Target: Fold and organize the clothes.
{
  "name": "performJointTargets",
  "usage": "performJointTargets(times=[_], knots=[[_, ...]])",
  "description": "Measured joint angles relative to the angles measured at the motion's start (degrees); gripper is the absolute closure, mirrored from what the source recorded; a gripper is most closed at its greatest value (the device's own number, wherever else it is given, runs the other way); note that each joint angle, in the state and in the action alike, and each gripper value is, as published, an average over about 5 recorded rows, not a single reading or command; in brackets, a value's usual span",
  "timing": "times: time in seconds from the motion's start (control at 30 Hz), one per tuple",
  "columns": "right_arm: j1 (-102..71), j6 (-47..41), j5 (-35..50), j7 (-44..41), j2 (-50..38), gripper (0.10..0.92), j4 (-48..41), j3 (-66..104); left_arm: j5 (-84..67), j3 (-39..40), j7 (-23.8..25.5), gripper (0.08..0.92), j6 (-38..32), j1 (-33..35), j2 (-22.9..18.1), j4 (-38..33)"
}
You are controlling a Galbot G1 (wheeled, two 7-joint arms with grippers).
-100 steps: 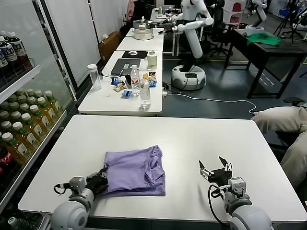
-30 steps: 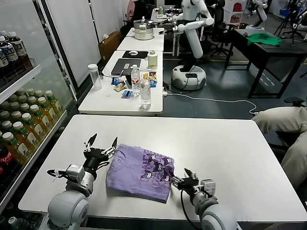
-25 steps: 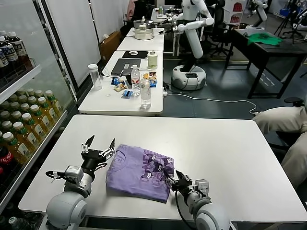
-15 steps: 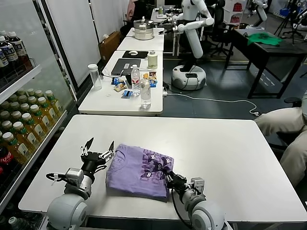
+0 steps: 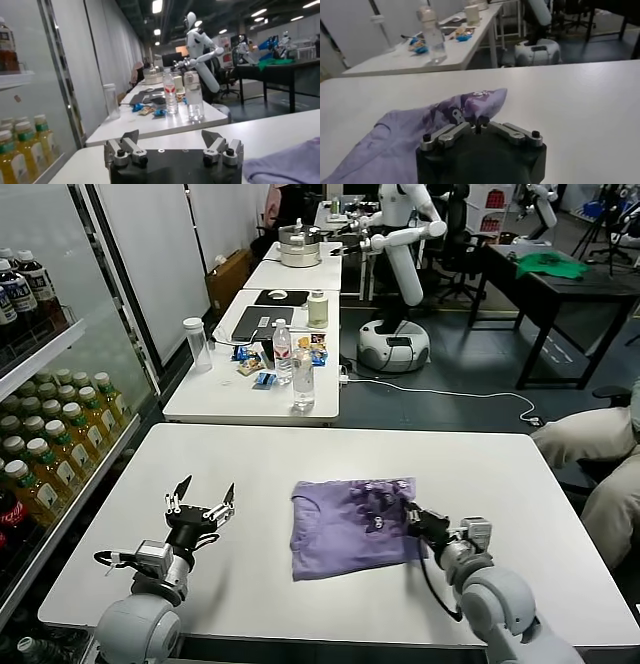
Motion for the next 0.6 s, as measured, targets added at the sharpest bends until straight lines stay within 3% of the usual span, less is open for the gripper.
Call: performJointTargets(times=[0.17, 0.6], knots=[[0.84, -0.51, -1.66, -1.4, -0.64, 0.878, -2.19, 0.81, 1.01, 0.25, 0.64, 0.177, -0.82, 0.24, -0.44, 0.88], [-0.41, -0.52, -6.94, -3.57, -3.49, 0.526, -1.08, 7.43, 2.64, 0.23, 3.1, 0.177, -4.72, -0.86, 0.22, 3.72]])
